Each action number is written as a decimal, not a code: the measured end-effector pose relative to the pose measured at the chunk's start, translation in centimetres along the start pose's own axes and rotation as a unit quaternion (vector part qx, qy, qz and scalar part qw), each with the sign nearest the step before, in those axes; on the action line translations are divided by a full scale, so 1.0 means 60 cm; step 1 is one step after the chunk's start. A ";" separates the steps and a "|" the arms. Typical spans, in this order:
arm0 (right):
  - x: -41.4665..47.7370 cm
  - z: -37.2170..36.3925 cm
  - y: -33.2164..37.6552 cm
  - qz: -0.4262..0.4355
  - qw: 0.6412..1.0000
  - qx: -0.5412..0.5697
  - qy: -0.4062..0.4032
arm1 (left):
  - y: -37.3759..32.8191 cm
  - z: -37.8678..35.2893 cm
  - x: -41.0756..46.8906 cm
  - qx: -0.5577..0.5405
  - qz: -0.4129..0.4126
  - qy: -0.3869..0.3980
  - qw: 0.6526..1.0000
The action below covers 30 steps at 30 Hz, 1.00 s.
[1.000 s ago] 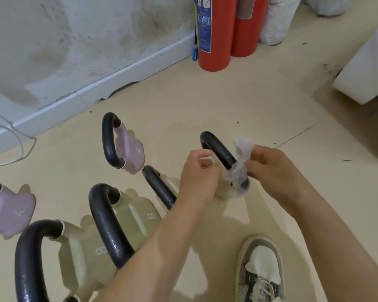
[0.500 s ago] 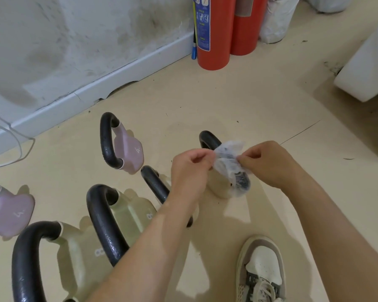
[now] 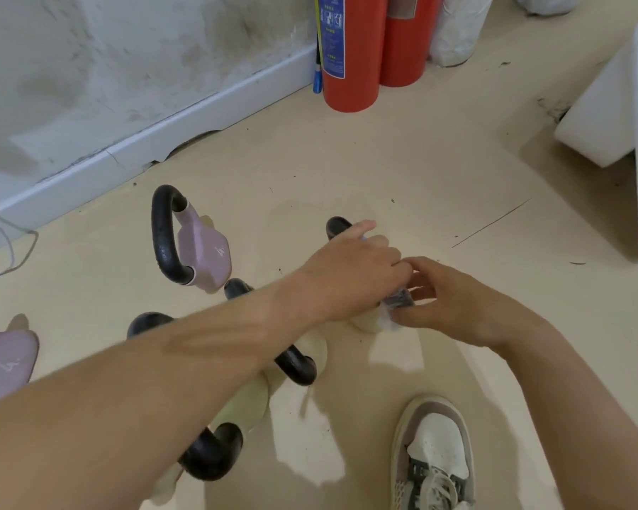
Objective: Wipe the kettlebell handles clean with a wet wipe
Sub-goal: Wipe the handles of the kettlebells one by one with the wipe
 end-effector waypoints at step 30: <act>0.011 -0.061 0.029 0.172 0.949 0.016 -0.265 | 0.047 -0.009 -0.036 -0.067 0.117 -0.181 0.974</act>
Point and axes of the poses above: each hand's wrist, its own x-axis towards the middle knuckle, its own z-axis out of the back of the hand, y = z × x, the point moved 7 cm from there along x, towards the middle knuckle, and after that the axes turned 11 degrees about -y, right-handed, at the moved point
